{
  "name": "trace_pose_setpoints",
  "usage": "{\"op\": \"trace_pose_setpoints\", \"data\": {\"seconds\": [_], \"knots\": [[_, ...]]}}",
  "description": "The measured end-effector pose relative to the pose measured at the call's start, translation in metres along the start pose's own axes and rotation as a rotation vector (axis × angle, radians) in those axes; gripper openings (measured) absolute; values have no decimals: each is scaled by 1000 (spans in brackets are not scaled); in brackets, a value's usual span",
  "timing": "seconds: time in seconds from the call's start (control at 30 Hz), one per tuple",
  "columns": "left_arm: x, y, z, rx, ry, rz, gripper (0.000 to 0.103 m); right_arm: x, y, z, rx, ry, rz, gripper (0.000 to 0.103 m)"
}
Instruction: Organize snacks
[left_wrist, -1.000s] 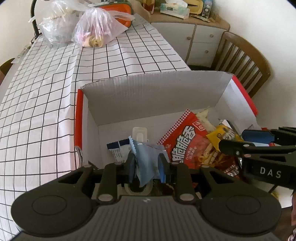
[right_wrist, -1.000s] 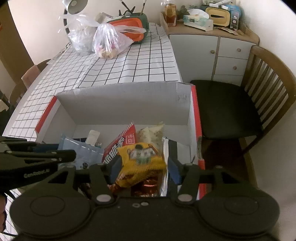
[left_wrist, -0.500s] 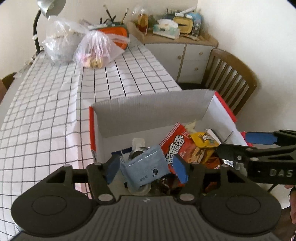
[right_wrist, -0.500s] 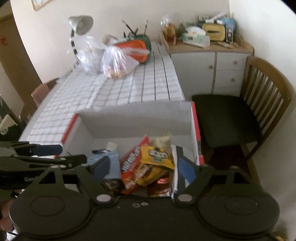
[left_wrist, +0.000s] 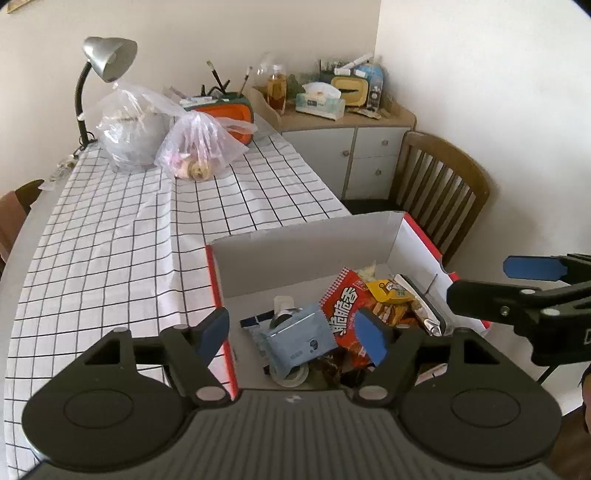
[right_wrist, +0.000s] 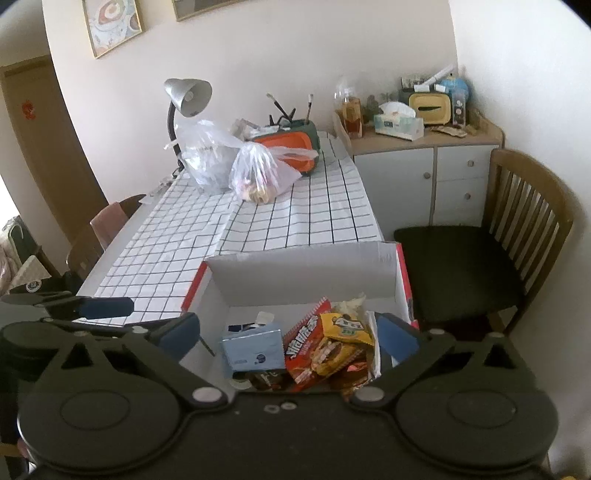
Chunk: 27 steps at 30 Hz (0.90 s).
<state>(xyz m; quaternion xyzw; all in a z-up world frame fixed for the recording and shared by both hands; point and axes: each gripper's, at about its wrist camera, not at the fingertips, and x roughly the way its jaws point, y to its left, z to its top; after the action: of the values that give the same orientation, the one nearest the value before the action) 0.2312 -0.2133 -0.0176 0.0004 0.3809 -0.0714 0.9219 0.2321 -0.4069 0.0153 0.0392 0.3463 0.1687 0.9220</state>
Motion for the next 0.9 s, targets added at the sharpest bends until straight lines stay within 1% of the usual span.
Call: {"op": "trace_pose_setpoints", "data": {"seconds": [0.1, 0.17, 0.27, 0.33, 0.47, 0.73, 0.9], "knots": [[-13, 6, -4, -19, -13, -11, 81, -9, 4, -4, 20, -14, 14, 103], [-22, 8, -7, -25, -29, -18, 84, -15, 9, -7, 13, -31, 2, 103], [-33, 11, -11, -36, -47, -23, 85, -23, 12, -12, 17, -54, 3, 103], [-38, 12, -14, -42, -50, -25, 88, -27, 12, -15, 33, -62, 4, 103], [-47, 12, -16, -49, -66, -41, 99, -33, 14, -22, 54, -79, -14, 103], [-60, 7, -20, -77, -68, -35, 100, -49, 19, -35, 71, -131, -94, 103], [-67, 1, -19, -101, -74, -25, 100, -55, 18, -38, 52, -165, -95, 103]]}}
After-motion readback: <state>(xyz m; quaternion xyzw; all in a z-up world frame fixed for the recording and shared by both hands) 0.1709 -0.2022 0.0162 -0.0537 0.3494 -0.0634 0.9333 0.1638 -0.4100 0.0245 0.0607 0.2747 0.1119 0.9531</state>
